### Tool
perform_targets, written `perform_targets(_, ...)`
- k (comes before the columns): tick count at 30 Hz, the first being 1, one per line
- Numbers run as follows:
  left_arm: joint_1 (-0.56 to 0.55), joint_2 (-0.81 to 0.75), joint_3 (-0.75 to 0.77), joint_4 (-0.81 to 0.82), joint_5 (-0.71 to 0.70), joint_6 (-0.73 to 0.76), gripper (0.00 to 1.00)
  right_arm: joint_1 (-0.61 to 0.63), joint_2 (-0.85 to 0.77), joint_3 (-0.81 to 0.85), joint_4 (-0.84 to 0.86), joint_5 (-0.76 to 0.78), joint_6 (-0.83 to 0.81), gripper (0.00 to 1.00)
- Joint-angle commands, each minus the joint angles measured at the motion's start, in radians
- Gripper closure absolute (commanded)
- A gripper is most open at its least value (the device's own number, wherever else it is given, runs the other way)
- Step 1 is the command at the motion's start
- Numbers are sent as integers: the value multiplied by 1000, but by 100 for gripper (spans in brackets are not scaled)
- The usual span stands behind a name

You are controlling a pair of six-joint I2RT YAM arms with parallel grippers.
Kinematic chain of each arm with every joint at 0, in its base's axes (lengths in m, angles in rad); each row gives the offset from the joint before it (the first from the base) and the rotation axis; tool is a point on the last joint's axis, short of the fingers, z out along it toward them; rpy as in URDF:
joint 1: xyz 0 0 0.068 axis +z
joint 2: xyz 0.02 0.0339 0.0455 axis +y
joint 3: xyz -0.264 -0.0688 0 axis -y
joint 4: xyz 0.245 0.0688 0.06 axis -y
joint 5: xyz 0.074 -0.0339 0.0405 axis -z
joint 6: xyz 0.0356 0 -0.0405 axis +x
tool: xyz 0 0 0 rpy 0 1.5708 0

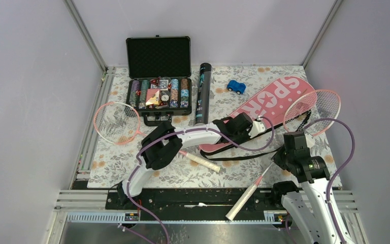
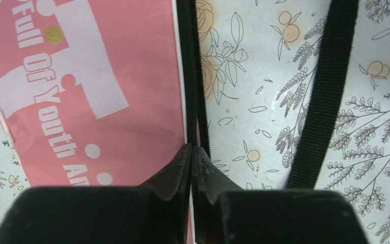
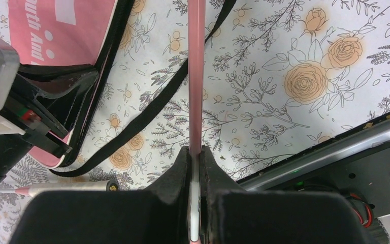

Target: Pack up the badminton gear

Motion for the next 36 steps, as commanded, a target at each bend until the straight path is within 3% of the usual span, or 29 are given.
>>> perform_targets(1,-1,-25,11,26,33,23,100,0,-15,-3,21,22,4,100)
perform_targets(10,1,-211,-155,157,33,-63,100,0,30,40,24,48,36,100)
perform_targets(15,-2,-221,-179,180,-25,-85,100,0,15,20,26,1,57,100)
perform_targets(16,-2,-200,-169,169,-41,-92,98,0,9,20,25,-1,57,100)
perform_targets(20,-3,-103,-81,94,-88,-89,65,1,-7,45,19,2,41,100)
perform_targets(27,-4,-17,10,54,-84,-76,61,0,-10,101,10,24,30,100)
perform_targets(33,-2,65,117,-19,-86,-84,61,1,-4,103,12,37,37,100)
perform_targets(34,-2,78,133,-37,-83,-85,65,0,-4,103,13,38,40,100)
perform_targets(36,-2,98,165,-62,-72,-83,82,0,-3,103,18,45,40,100)
